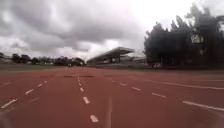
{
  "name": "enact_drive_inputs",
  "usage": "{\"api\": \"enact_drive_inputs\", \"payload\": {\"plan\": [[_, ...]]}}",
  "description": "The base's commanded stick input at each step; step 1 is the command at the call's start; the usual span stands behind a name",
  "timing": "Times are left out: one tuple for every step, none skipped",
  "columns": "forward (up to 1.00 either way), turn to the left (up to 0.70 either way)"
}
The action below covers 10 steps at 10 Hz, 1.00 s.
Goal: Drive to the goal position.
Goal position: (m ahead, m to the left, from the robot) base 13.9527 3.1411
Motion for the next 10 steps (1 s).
{"api": "enact_drive_inputs", "payload": {"plan": [[0.70, 0.00], [0.70, 0.00], [0.70, 0.00], [0.70, 0.00], [0.70, 0.00], [0.70, 0.00], [0.70, 0.00], [0.70, 0.00], [0.70, 0.00], [0.70, 0.00]]}}
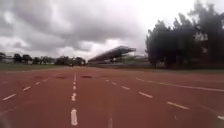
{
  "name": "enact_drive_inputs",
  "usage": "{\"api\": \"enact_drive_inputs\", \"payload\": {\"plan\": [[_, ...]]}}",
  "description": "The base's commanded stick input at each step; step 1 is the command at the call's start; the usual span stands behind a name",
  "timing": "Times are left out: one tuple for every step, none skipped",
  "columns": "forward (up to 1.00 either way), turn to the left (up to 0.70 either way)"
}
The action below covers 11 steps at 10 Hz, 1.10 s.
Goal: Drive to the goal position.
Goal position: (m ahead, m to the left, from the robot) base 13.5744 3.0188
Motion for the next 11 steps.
{"api": "enact_drive_inputs", "payload": {"plan": [[0.70, 0.00], [0.70, 0.00], [0.70, 0.00], [0.70, 0.00], [0.70, 0.00], [0.70, 0.00], [0.70, 0.00], [0.70, 0.00], [0.70, 0.00], [0.70, 0.00], [0.70, 0.00]]}}
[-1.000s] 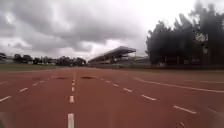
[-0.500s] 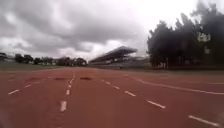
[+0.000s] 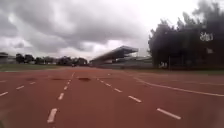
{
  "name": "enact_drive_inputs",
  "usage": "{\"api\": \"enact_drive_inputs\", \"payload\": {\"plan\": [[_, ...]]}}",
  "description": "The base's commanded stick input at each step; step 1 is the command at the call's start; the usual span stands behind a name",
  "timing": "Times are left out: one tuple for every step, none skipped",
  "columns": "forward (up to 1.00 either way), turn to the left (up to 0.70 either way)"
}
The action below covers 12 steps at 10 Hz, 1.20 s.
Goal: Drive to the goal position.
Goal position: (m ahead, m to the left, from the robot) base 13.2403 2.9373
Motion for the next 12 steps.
{"api": "enact_drive_inputs", "payload": {"plan": [[0.70, 0.00], [0.70, 0.00], [0.70, 0.00], [0.70, 0.00], [0.70, 0.00], [0.70, 0.00], [0.70, 0.00], [0.70, 0.00], [0.70, 0.00], [0.70, 0.00], [0.70, 0.00], [0.70, 0.00]]}}
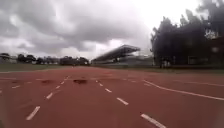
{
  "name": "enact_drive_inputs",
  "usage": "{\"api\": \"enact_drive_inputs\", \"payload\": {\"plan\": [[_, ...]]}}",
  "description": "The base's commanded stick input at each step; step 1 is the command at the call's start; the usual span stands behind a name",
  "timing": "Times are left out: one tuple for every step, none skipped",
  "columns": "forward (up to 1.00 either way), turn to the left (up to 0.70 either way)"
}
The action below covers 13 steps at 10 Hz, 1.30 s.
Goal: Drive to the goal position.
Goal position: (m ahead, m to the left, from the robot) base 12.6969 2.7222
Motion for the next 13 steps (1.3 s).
{"api": "enact_drive_inputs", "payload": {"plan": [[0.70, 0.00], [0.70, 0.00], [0.70, 0.00], [0.70, 0.00], [0.70, 0.00], [0.70, 0.00], [0.70, 0.00], [0.70, 0.00], [0.70, 0.00], [0.70, 0.00], [0.70, 0.00], [0.70, 0.00], [0.70, 0.00]]}}
